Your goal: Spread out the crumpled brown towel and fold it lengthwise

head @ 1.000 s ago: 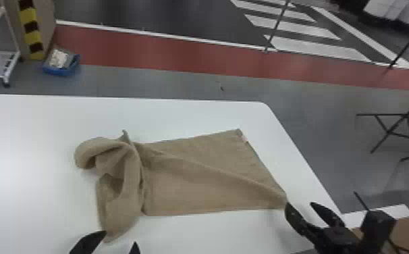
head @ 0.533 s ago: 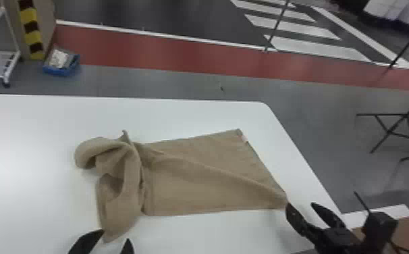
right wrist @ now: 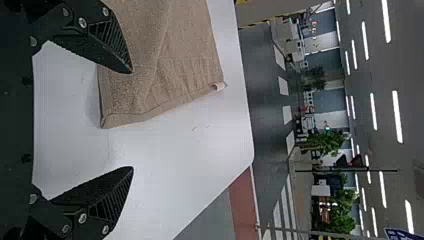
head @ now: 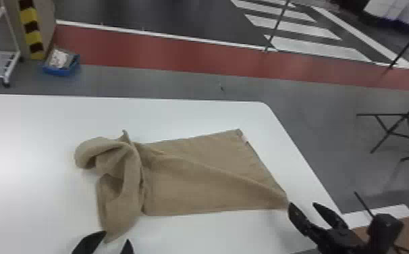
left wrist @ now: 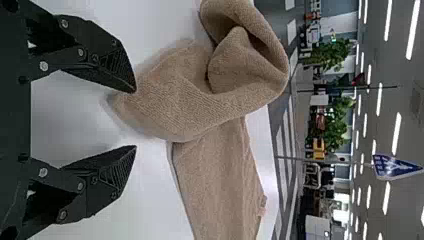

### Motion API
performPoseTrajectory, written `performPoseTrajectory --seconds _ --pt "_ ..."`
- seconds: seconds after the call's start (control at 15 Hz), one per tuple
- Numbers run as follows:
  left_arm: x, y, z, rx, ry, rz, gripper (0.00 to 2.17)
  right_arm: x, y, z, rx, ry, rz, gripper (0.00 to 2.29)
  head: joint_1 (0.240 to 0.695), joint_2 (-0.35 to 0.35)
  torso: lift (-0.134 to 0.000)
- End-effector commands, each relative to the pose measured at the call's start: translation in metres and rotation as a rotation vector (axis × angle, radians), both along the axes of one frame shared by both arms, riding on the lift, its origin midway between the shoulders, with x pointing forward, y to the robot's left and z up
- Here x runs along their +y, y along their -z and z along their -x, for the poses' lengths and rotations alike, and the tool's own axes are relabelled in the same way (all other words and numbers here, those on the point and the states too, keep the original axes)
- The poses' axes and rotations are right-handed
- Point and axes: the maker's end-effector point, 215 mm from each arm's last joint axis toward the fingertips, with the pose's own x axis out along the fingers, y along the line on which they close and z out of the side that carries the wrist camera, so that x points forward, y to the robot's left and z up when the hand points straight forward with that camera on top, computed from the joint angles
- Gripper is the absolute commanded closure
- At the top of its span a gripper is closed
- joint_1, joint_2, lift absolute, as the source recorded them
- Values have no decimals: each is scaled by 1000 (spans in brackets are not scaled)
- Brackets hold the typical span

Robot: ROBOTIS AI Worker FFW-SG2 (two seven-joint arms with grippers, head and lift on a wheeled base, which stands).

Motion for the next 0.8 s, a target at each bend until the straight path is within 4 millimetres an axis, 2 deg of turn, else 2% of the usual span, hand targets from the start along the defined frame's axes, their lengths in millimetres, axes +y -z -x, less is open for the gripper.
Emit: performPoseTrajectory --seconds 0.0,0.27,0.73 --pt "-1 1 1 0 0 1 667 -1 1 2 0 8 -4 218 695 -350 -128" --pt "-2 0 0 -9 0 -11 667 -3 2 5 2 12 -8 218 695 -350 -128" --pt "1 7 -4 -18 -9 -50 704 -2 -10 8 -22 14 -35 218 695 -350 -128"
